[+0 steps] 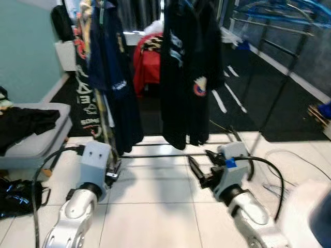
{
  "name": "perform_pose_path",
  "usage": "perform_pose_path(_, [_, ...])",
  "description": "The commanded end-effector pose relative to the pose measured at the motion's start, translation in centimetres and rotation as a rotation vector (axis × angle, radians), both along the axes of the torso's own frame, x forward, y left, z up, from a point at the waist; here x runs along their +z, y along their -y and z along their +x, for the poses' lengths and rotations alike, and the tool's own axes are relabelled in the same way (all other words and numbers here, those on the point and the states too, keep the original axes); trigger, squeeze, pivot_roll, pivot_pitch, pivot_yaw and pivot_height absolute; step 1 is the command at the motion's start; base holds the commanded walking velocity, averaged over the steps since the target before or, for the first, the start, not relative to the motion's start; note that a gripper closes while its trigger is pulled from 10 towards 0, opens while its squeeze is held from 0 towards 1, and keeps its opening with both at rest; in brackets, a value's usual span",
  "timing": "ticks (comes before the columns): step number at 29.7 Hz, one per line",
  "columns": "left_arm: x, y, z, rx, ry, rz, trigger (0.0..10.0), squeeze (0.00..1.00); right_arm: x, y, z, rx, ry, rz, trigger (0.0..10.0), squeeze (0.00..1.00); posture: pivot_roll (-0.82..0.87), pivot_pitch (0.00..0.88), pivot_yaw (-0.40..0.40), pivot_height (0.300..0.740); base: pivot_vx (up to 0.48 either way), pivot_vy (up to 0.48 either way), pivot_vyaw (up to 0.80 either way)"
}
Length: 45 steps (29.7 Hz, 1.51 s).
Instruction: Hang hanger
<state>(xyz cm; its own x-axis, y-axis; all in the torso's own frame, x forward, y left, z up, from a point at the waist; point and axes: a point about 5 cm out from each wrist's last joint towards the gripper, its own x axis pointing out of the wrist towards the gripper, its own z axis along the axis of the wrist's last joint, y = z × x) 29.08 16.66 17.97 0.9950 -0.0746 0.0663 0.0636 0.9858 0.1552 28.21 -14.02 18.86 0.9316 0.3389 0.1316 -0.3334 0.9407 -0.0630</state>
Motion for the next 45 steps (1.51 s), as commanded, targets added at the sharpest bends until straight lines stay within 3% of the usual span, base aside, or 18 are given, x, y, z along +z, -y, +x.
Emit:
perform_pose_path(1, [-0.4,-0.8,-0.2,0.03,-0.013,0.008,10.0,0.0,0.0,-1.0,-0.1,0.038,0.007,0.007,10.0,0.0,-0.1,0.159,-0.004,0.74,0.48,0.0,0.74])
perform_pose_path(9, [0.1,-0.5,0.0,0.026,0.016,0.013,10.0,0.0,1.2,-1.2,-0.2,0.05,0.07,0.007,10.0,0.0,-0.1,0.164,-0.003,0.74,0.48,0.0,0.28])
perform_pose_path(13, [1.4,-0.4,0.4,0.027,0.066,0.001,10.0,0.0,2.9,-1.2,-0.1,0.038,0.143,-0.003,10.0,0.0,-0.1,0.165,-0.005,0.74,0.48,0.0,0.0])
perform_pose_path(15, [4.7,0.1,1.1,0.017,0.186,-0.01,10.0,0.0,5.8,-1.1,0.2,0.019,0.26,-0.012,10.0,0.0,-0.1,0.164,-0.005,0.74,0.48,0.0,0.0])
perform_pose_path(18, [6.6,0.4,1.3,0.016,0.258,-0.021,10.0,0.0,7.3,-1.0,0.2,0.017,0.319,-0.017,10.0,0.0,-0.1,0.164,-0.005,0.74,0.48,0.0,0.0])
perform_pose_path(21, [12.5,0.6,1.5,0.034,0.471,-0.096,10.0,0.0,11.4,-1.0,0.1,0.024,0.481,0.007,10.0,0.0,-0.1,0.158,-0.005,0.74,0.436,0.0,0.0])
perform_pose_path(22, [12.5,0.6,1.5,0.034,0.471,-0.096,10.0,0.0,11.4,-1.0,0.1,0.024,0.481,0.007,10.0,0.0,-0.1,0.158,-0.005,0.74,0.412,0.0,0.0])
perform_pose_path(23, [14.5,0.5,1.5,0.039,0.54,-0.121,10.0,0.0,12.9,-1.0,0.0,0.017,0.539,0.017,10.0,0.0,-0.1,0.157,-0.007,0.74,0.401,0.0,0.0])
perform_pose_path(25, [14.5,0.5,1.5,0.039,0.54,-0.121,10.0,0.0,12.9,-1.0,0.0,0.017,0.539,0.017,10.0,0.0,-0.1,0.157,-0.007,0.74,0.401,0.0,0.0])
perform_pose_path(26, [16.3,0.4,1.4,0.037,0.599,-0.138,10.0,0.0,14.3,-1.0,-0.1,0.007,0.6,0.024,10.0,0.0,-0.1,0.155,-0.004,0.74,0.405,0.0,0.0])
perform_pose_path(28, [16.3,0.4,1.4,0.037,0.599,-0.138,10.0,0.0,14.3,-1.0,-0.1,0.007,0.6,0.024,10.0,0.0,-0.1,0.155,-0.004,0.74,0.405,0.0,0.0])
perform_pose_path(29, [17.8,0.3,1.3,0.027,0.646,-0.149,10.0,0.0,15.7,-1.3,-0.2,0.009,0.661,0.038,10.0,0.0,-0.11,0.152,0.001,0.74,0.405,0.0,0.0])
perform_pose_path(35, [18.8,0.4,1.2,0.013,0.673,-0.16,10.0,0.0,17.2,-1.8,-0.3,0.022,0.724,0.058,10.0,0.0,-0.1,0.149,0.004,0.74,0.405,0.0,0.0])
perform_pose_path(37, [16.7,1.1,1.8,-0.032,0.583,-0.125,10.0,0.0,20.4,-3.4,-0.6,0.146,0.812,0.188,10.0,0.0,-0.1,0.147,0.018,0.74,0.15,0.0,0.0])
perform_pose_path(39, [16.7,1.1,1.8,-0.032,0.583,-0.125,10.0,0.0,20.4,-3.4,-0.6,0.146,0.812,0.188,10.0,0.0,-0.1,0.147,0.018,0.74,0.0,0.0,0.0])
perform_pose_path(42, [13.1,1.1,2.0,-0.034,0.455,-0.12,10.0,0.0,21.9,-4.4,-0.2,0.244,0.785,0.343,10.0,0.0,-0.09,0.148,0.019,0.74,0.0,0.0,0.0])
perform_pose_path(44, [13.1,1.1,2.0,-0.034,0.455,-0.12,10.0,0.0,21.9,-4.4,-0.2,0.244,0.785,0.343,10.0,0.0,-0.09,0.148,0.019,0.74,0.0,0.0,0.0])
perform_pose_path(45, [11.0,0.7,2.1,-0.006,0.389,-0.11,10.0,0.0,22.1,-4.7,0.4,0.272,0.744,0.421,10.0,0.0,-0.09,0.147,0.02,0.74,0.0,0.0,0.0])
